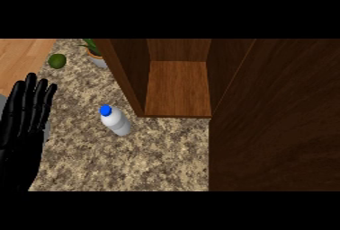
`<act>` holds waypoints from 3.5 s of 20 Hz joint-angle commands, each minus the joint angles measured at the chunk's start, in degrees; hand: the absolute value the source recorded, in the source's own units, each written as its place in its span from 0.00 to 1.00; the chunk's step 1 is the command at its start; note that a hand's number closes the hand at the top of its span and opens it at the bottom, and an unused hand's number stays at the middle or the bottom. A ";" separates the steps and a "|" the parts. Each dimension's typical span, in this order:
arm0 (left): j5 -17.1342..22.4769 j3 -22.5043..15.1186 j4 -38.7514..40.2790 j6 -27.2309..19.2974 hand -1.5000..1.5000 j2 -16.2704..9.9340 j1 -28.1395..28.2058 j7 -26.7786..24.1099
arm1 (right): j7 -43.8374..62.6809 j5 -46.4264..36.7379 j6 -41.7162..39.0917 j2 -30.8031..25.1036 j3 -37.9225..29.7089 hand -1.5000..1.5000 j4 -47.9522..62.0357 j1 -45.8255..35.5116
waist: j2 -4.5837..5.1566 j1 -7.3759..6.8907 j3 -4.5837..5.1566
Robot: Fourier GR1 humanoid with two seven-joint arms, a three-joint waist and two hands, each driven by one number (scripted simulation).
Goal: Pick up the bottled water, place it into the cabinet and close the cabinet
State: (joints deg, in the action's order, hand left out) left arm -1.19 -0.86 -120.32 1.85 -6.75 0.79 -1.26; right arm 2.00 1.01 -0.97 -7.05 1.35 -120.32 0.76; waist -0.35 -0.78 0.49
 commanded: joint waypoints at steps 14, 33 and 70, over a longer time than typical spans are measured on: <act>4.37 -21.99 -8.91 -15.25 0.00 6.73 0.07 21.97 | 9.42 13.74 -6.87 0.13 5.46 0.00 -21.35 22.47 | -0.11 1.50 -0.55; -8.38 -32.35 -21.55 -21.89 0.00 5.84 3.38 34.90 | 12.55 21.53 -10.43 0.98 -1.94 0.00 -27.29 26.19 | 0.04 1.09 -0.50; 7.29 -4.86 14.18 -11.35 0.00 -1.12 5.56 6.18 | 6.86 28.43 -18.81 0.57 -7.62 0.00 -29.12 36.14 | 0.31 2.66 -0.33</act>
State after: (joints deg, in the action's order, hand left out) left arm 5.08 -7.99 -114.40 -11.54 -8.02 8.12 10.93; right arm 4.90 21.33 -20.77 -7.70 -6.99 -137.69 32.91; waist -0.10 1.71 0.14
